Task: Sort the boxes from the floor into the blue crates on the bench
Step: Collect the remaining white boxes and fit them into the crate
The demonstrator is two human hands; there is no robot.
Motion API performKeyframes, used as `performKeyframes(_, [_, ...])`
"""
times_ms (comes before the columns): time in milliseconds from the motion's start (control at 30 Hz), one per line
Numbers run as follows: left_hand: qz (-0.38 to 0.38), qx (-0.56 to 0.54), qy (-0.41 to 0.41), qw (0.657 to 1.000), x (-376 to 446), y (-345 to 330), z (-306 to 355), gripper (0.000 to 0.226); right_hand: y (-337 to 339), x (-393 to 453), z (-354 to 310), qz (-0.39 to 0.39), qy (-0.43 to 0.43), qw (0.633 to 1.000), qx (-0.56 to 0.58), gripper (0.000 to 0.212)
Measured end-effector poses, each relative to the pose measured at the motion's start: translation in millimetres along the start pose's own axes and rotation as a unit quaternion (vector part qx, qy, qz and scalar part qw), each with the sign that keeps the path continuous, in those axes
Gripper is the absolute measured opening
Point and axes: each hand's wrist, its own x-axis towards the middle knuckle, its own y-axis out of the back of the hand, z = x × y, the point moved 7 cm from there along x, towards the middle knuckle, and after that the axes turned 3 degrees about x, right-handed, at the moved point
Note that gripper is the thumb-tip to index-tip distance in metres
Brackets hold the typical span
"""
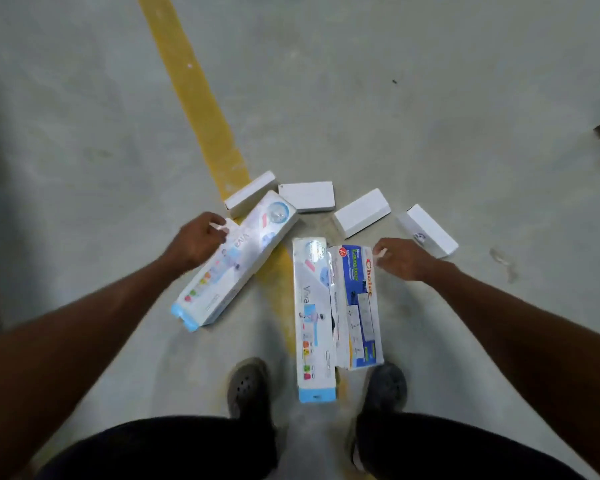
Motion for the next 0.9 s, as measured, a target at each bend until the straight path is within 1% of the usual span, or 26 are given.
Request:
performKeyframes(33, [0.012,0.020,-0.008,1.000,27.5,-4.7,-14.2,0.026,0.0,24.3,19.8,0.017,0.002,1.000,-0.008,0.008])
performKeyframes(100, [0.016,0.101,-0.022,0.995,75.0,-17.9,-39.5,0.037,0.9,68.0,50.4,0.039,0.014,0.998,-0.040,0.010])
performKeyframes(167, [-0.003,0.192,-0.022,0.981,112.1,-34.2,-60.7,0.050,-2.2,102.3,73.4,0.032,0.029,0.995,-0.085,0.012])
performKeyframes(233, [-0.015,0.264,-0.032,0.964,143.3,-41.8,-73.1,0.062,-0.8,126.4,88.9,0.025,0.038,0.989,-0.142,0.021])
performKeyframes(267, [-0.023,0.307,-0.043,0.951,155.2,-45.0,-78.9,0.069,1.5,134.7,93.7,0.023,0.046,0.984,-0.168,0.024])
performKeyframes(333, [-0.048,0.403,-0.066,0.912,172.0,-52.0,-92.0,0.081,7.4,146.8,96.9,0.034,0.087,0.975,-0.199,0.026])
performKeyframes(400, [-0.074,0.475,-0.085,0.873,179.6,-63.9,-104.8,0.086,15.3,151.5,102.0,0.061,0.122,0.970,-0.202,0.026])
performKeyframes(433, [-0.084,0.491,-0.097,0.862,181.9,-69.1,-108.3,0.088,19.4,152.3,105.9,0.077,0.130,0.968,-0.200,0.025])
performKeyframes(500, [-0.094,0.503,-0.124,0.850,184.8,-75.4,-114.6,0.098,25.2,150.8,112.3,0.104,0.134,0.966,-0.196,0.026])
performKeyframes(600, [-0.080,0.528,-0.168,0.828,186.6,-82.0,-117.7,0.118,27.5,144.8,119.1,0.104,0.120,0.961,-0.226,0.032])
performKeyframes(700, [-0.086,0.560,-0.171,0.806,183.9,-96.4,-115.4,0.122,36.7,138.2,122.8,0.142,0.105,0.938,-0.299,0.048])
performKeyframes(767, [-0.093,0.581,-0.181,0.788,181.2,-112.7,-113.2,0.116,49.0,137.1,126.1,0.184,0.068,0.925,-0.324,0.062])
performKeyframes(833, [-0.083,0.615,-0.157,0.768,179.7,-127.6,-112.6,0.105,60.6,140.1,140.0,0.208,0.000,0.930,-0.303,0.079])
performKeyframes(900, [-0.057,0.633,-0.138,0.760,177.6,-134.9,-109.3,0.098,63.8,144.1,162.0,0.201,-0.072,0.945,-0.249,0.096])
